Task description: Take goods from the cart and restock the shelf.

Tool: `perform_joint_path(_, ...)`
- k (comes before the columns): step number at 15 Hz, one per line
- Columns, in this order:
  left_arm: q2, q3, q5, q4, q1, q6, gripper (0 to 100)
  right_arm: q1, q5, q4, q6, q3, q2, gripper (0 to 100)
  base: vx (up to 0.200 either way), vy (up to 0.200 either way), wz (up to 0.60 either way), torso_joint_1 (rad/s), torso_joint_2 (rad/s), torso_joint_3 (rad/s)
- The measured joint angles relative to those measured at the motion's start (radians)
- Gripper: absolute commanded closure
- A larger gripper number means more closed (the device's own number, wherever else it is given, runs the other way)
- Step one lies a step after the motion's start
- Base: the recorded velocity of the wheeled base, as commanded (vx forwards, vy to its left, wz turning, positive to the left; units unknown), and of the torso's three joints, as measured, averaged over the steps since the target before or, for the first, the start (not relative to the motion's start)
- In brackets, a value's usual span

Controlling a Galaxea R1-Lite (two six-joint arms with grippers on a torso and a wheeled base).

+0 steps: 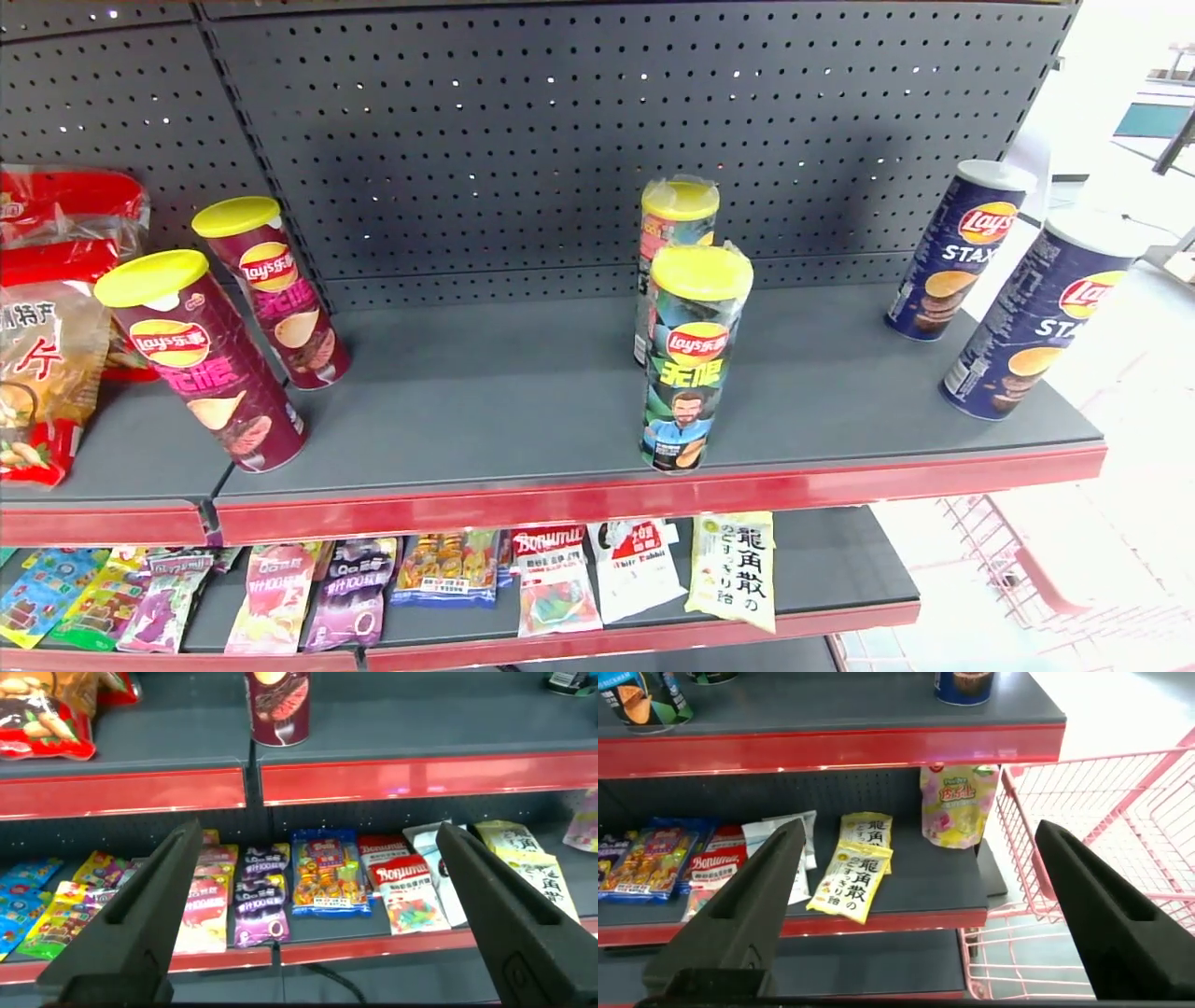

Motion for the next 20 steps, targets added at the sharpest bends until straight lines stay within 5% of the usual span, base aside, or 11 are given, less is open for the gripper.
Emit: perform_joint_path(20, 0.0, 0.0, 0.002, 0.0, 0.0, 0.001, 0, 0.0, -0.005, 0.001, -0.001, 0.0, 0.0, 0, 0.0, -0.03, 0.0, 0.0, 0.0, 0.0)
